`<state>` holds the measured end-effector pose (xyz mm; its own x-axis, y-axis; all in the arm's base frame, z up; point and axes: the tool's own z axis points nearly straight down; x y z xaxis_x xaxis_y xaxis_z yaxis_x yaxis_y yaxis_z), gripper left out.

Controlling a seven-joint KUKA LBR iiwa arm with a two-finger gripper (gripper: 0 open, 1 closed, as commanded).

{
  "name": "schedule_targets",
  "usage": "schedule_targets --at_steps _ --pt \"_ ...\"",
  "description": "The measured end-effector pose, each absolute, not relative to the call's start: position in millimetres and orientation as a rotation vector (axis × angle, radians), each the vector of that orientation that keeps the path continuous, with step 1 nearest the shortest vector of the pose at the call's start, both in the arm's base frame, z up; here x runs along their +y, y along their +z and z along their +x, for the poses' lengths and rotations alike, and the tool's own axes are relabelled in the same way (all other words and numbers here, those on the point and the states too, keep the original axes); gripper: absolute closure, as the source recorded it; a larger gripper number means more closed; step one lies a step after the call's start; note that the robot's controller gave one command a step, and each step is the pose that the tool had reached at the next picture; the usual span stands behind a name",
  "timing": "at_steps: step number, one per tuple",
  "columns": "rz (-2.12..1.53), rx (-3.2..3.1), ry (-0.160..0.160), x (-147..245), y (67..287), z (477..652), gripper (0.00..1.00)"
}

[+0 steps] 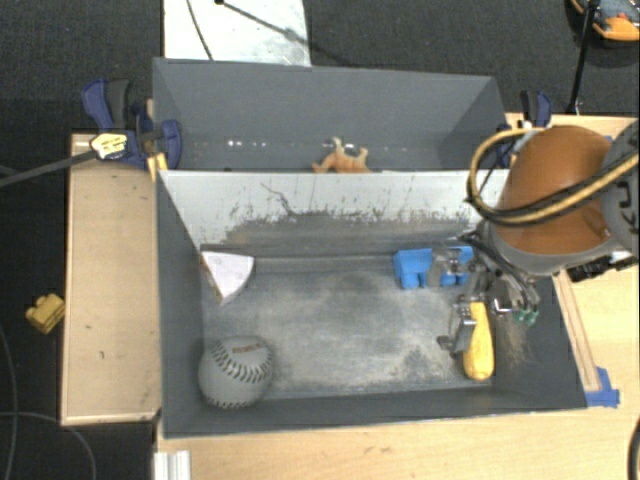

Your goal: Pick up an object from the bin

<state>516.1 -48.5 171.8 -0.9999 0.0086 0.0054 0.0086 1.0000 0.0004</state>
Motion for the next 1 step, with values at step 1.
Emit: schedule_targets --at_steps 1 --pt "-0.010 -3.145 0.000 -48.3 176.4 517.8 0.00"
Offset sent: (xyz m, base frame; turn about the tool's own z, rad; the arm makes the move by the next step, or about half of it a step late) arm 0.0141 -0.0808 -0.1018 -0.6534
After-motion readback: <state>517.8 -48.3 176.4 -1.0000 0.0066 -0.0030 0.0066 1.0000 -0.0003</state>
